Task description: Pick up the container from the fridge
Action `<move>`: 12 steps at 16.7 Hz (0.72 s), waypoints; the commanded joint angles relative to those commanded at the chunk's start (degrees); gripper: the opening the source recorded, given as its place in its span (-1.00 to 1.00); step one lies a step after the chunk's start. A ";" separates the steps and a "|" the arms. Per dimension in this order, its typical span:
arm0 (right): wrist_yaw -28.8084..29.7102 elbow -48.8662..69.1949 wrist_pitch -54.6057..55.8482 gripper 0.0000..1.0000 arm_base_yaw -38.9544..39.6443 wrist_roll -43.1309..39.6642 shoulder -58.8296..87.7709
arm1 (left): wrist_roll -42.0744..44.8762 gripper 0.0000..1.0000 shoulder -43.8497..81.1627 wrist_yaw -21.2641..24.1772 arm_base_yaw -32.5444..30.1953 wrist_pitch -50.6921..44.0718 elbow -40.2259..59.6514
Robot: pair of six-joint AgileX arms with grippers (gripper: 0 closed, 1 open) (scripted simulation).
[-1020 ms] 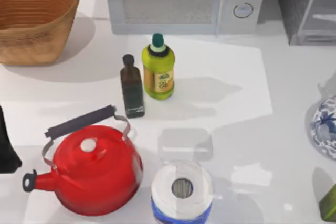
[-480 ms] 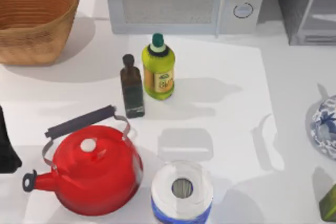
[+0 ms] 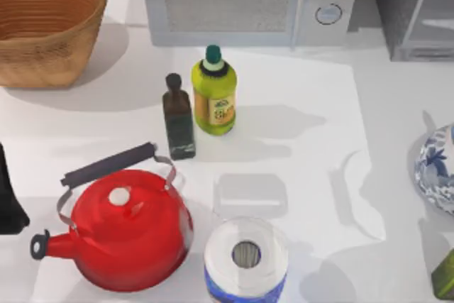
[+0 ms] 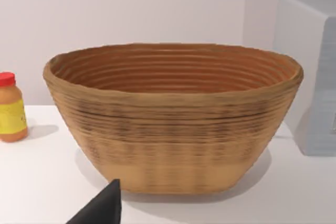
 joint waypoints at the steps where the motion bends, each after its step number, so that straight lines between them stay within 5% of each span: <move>1: 0.00 0.00 0.00 -1.00 0.00 0.00 0.00 | 0.00 1.00 0.00 0.00 0.00 0.00 0.00; 7: 1.00 1.84 1.85 -1.00 -0.25 -0.16 1.83 | 0.00 1.00 0.00 0.00 0.00 0.00 0.00; 12: 4.94 15.48 16.44 -1.00 4.32 -0.97 15.60 | 0.00 1.00 0.00 0.00 0.00 0.00 0.00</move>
